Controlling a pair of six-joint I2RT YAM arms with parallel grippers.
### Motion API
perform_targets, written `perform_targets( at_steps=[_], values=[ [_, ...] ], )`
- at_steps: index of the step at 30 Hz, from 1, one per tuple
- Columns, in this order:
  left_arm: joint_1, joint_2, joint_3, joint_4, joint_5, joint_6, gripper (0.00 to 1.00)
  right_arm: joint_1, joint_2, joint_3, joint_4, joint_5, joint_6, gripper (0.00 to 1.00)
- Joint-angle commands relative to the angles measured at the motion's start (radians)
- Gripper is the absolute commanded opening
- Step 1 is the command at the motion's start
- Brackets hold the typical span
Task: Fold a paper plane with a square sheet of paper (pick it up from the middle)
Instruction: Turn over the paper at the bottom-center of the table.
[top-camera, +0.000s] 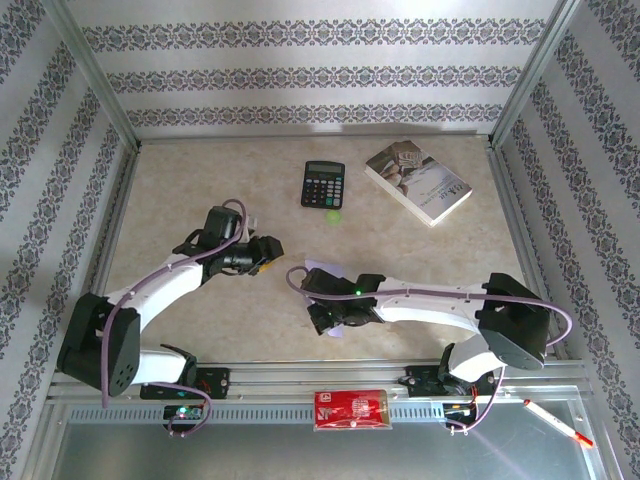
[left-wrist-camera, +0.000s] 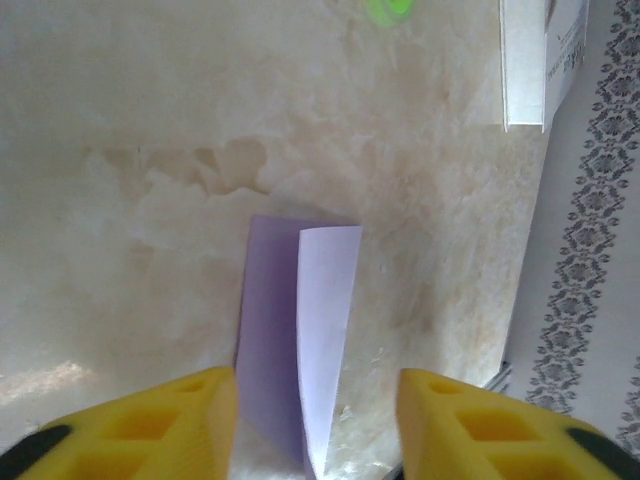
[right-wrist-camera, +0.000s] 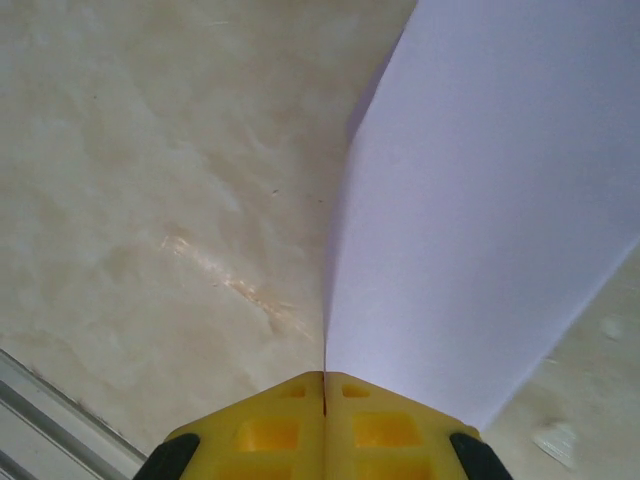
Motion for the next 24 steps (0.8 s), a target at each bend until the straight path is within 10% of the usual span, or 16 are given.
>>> perform_targets(
  at_steps=[1, 6, 24],
  values=[
    [-0.057, 0.067, 0.003, 0.165, 0.056, -0.103, 0.4, -0.001, 0.005, -0.059, 0.191, -0.059, 0.04, 0.05],
    [-0.119, 0.228, 0.064, 0.318, 0.104, -0.183, 0.29, -0.005, 0.002, -0.114, 0.264, -0.07, 0.063, 0.05],
    [-0.197, 0.56, 0.277, 0.066, 0.093, 0.062, 0.25, -0.077, -0.092, -0.28, 0.46, -0.17, 0.106, 0.21]
  ],
)
